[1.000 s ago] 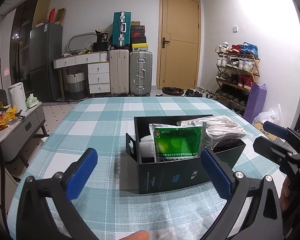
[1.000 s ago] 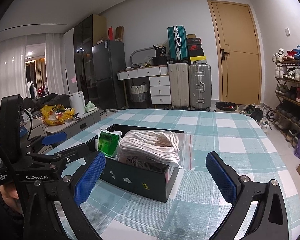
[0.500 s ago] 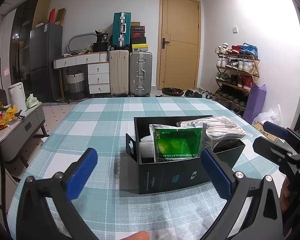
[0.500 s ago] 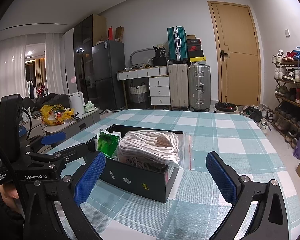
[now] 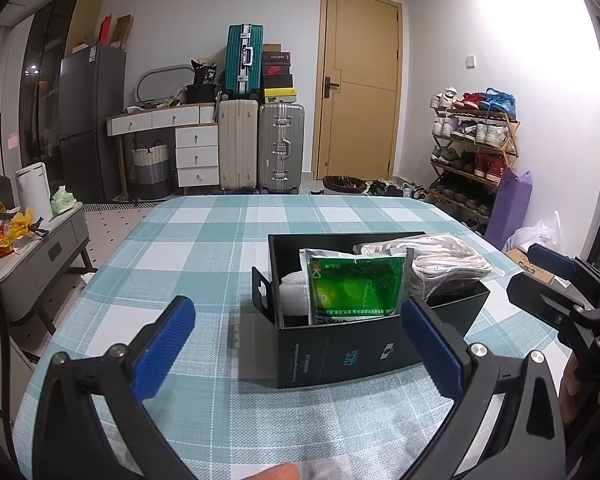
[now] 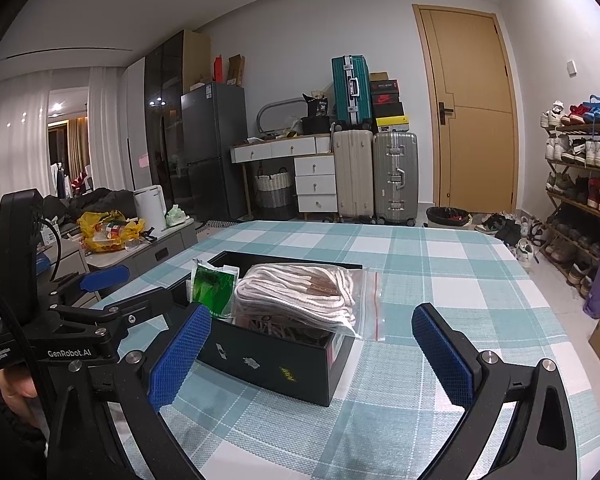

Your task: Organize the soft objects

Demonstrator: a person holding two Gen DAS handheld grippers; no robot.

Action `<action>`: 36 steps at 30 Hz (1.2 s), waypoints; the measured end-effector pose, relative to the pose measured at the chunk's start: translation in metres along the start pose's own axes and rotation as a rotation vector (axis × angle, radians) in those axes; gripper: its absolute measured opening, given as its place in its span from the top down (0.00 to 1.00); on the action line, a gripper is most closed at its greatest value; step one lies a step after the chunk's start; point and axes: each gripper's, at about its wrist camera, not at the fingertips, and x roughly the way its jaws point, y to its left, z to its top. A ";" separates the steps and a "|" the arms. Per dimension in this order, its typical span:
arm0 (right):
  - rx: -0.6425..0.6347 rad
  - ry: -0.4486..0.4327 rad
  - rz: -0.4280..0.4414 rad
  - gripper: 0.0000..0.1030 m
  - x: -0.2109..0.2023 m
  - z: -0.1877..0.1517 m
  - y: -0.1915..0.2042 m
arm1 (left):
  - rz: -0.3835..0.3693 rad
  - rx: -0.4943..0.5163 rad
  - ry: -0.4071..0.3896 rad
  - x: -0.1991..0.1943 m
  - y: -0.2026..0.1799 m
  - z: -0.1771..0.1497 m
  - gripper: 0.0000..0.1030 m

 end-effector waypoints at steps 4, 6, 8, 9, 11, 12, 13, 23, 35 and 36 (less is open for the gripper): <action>0.000 0.000 0.000 0.01 0.000 0.000 -0.001 | 0.000 -0.003 -0.003 0.000 0.000 0.001 0.00; 0.001 0.000 0.000 0.01 0.000 0.000 -0.001 | 0.001 -0.005 -0.002 0.000 0.000 0.001 0.00; 0.000 0.000 0.001 0.01 0.000 0.000 0.000 | 0.001 -0.008 -0.003 0.000 0.000 0.002 0.00; 0.001 0.001 0.001 0.01 0.000 0.000 -0.001 | 0.002 -0.008 -0.003 0.000 0.001 0.002 0.00; 0.001 0.001 0.001 0.01 0.000 0.000 -0.001 | 0.001 -0.010 -0.003 0.000 0.001 0.001 0.00; 0.001 0.000 0.000 0.01 0.000 0.000 -0.001 | 0.001 -0.009 -0.002 0.001 0.001 0.002 0.00; 0.001 -0.001 0.000 0.01 0.000 0.000 -0.001 | 0.000 -0.008 -0.002 0.001 0.001 0.002 0.00; -0.002 0.001 -0.002 0.01 -0.001 0.000 -0.001 | -0.002 -0.001 -0.012 -0.001 0.000 0.000 0.00; -0.004 0.003 0.000 0.01 0.001 0.000 0.000 | -0.005 -0.006 -0.014 -0.001 -0.001 0.001 0.00; -0.005 0.003 0.000 0.01 0.001 0.000 0.000 | -0.008 -0.004 -0.016 -0.001 -0.001 0.001 0.00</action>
